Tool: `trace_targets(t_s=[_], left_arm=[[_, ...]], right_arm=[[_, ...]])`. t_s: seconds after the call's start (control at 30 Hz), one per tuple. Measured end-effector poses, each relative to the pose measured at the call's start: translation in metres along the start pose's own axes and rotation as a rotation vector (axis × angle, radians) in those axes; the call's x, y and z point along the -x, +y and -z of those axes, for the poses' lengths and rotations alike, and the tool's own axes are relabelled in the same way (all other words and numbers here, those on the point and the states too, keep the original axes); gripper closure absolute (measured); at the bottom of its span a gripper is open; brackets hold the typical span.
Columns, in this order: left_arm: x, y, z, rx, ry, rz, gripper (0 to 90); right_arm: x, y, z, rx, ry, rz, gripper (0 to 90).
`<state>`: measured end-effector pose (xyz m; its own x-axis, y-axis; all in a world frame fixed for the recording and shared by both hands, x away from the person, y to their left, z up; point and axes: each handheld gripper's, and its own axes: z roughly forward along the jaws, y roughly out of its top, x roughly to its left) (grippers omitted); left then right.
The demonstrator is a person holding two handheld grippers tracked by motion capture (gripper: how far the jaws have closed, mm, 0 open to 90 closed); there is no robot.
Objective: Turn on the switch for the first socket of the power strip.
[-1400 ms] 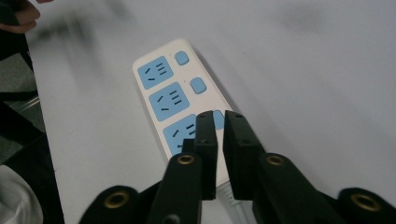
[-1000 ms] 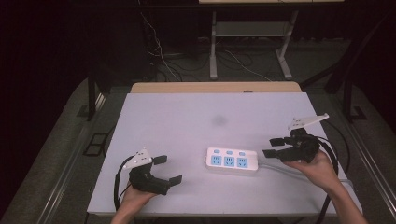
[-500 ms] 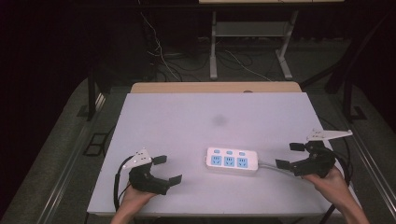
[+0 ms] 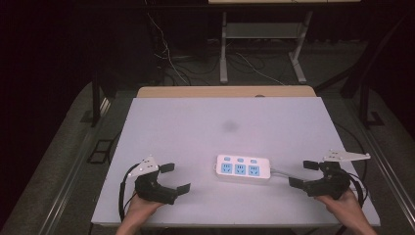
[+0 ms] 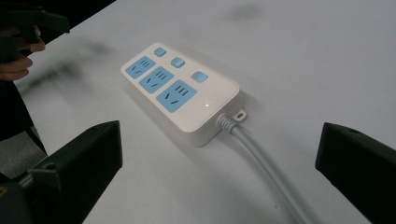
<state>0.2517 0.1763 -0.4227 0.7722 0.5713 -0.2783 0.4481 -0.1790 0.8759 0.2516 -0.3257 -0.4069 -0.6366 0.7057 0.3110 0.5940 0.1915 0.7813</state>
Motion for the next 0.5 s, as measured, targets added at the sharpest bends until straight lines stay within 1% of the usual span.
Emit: trace_targets(t_s=[0.27,0.5], left_arm=[[0.0,0.0,0.0,0.0,0.001,0.001,0.0],[0.0,0.0,0.0,-0.003,0.001,0.002,0.0]], right_arm=[[-0.004,-0.014,-0.007,0.006,-0.001,0.007,0.2],[-0.006,-0.023,-0.013,-0.012,-0.003,0.022,0.2]])
